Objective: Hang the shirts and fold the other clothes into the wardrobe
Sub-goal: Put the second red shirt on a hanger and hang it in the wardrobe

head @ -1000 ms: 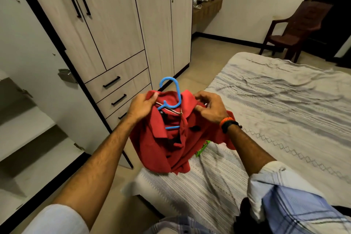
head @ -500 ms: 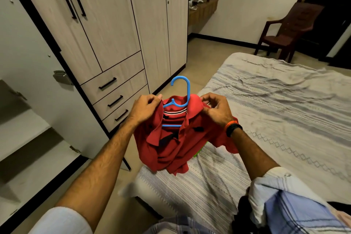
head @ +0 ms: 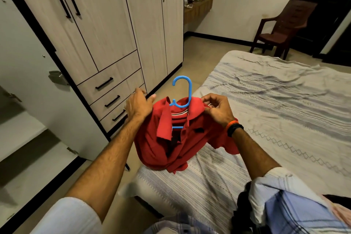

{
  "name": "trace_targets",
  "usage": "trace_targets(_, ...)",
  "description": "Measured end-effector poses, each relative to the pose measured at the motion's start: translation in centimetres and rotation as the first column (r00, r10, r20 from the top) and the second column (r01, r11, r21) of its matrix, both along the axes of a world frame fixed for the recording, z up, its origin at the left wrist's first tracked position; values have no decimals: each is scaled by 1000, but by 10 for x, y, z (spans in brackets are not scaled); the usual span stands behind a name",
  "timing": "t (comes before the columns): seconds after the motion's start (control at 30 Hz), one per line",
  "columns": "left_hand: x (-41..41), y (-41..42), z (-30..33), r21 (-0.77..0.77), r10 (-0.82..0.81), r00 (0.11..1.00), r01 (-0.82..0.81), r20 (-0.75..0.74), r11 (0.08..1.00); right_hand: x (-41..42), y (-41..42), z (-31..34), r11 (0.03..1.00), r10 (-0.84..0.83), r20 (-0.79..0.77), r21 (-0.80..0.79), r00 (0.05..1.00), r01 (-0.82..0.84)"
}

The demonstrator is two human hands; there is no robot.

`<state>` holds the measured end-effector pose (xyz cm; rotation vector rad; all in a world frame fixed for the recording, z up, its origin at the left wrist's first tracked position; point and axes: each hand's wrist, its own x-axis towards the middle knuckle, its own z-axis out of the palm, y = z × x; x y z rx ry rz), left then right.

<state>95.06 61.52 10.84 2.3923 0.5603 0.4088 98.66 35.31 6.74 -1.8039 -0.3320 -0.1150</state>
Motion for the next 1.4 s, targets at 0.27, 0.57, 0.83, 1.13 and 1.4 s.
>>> trace_targets(0.27,-7,-19,0,-124,-31,999,29,-10,992,-5,0,-3,995,-94,10,-16,996,94)
trace_targets(0.57,3,-36,24,8,-95,935,104,-342,995,-14,15,0,980,-111,44,-159,993,117)
trace_targets(0.83,4,-33,30,38,-99,811,148,-576,988,-28,22,1,972,-76,59,-218,995,87)
trace_targets(1.13,8,3,15,-777,-182,896,-232,-404,585,-22,10,-6,981,-146,-8,-132,989,144)
trace_targets(1.4,10,13,-8,-663,-262,810,-196,-525,722,-16,6,-7,980,-147,-1,-135,989,145)
